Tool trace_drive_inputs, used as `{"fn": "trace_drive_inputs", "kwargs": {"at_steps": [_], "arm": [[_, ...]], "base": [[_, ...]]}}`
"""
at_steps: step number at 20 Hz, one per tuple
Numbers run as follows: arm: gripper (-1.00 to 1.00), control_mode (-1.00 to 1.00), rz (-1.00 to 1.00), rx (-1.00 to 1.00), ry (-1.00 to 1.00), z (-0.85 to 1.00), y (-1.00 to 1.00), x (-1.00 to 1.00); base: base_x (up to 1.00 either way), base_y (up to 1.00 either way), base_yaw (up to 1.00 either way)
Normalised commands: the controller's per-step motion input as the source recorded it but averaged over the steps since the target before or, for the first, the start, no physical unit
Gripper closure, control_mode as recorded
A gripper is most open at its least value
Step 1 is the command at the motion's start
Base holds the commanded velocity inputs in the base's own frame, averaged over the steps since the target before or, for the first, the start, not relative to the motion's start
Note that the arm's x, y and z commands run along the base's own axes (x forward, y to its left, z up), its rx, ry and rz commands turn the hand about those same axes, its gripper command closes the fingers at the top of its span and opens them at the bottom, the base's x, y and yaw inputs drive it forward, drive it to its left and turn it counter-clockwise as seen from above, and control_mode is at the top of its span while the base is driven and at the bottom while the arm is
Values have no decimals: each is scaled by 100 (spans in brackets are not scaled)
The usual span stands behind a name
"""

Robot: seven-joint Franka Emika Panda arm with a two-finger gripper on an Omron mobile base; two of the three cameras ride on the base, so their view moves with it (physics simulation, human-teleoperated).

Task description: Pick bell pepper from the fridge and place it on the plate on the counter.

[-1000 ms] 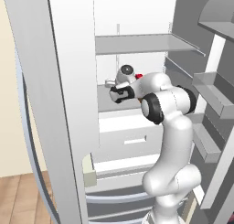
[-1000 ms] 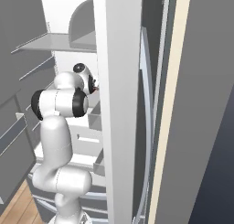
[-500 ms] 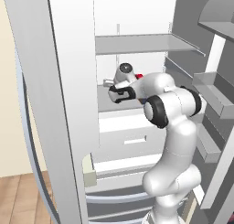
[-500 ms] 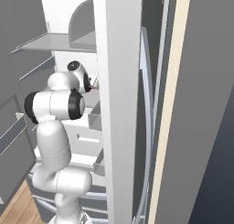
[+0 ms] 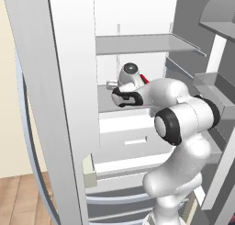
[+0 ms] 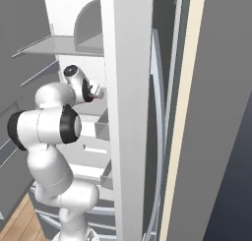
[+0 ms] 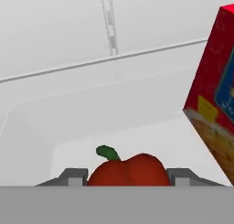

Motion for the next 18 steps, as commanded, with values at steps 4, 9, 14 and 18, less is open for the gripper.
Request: {"fn": "trace_drive_inputs", "kwargs": {"at_steps": [4,9,14,18], "arm": [[100,-100,0,0,6,34,-28,-95],[100,-100,0,0,12,45,-38,-100],[100,-100,4,-1,11,44,-19,-100],[100,-100,14,-8,14,48,0,-92]], "base": [[0,0,0],[0,0,0],[0,0,0],[0,0,0]]}}
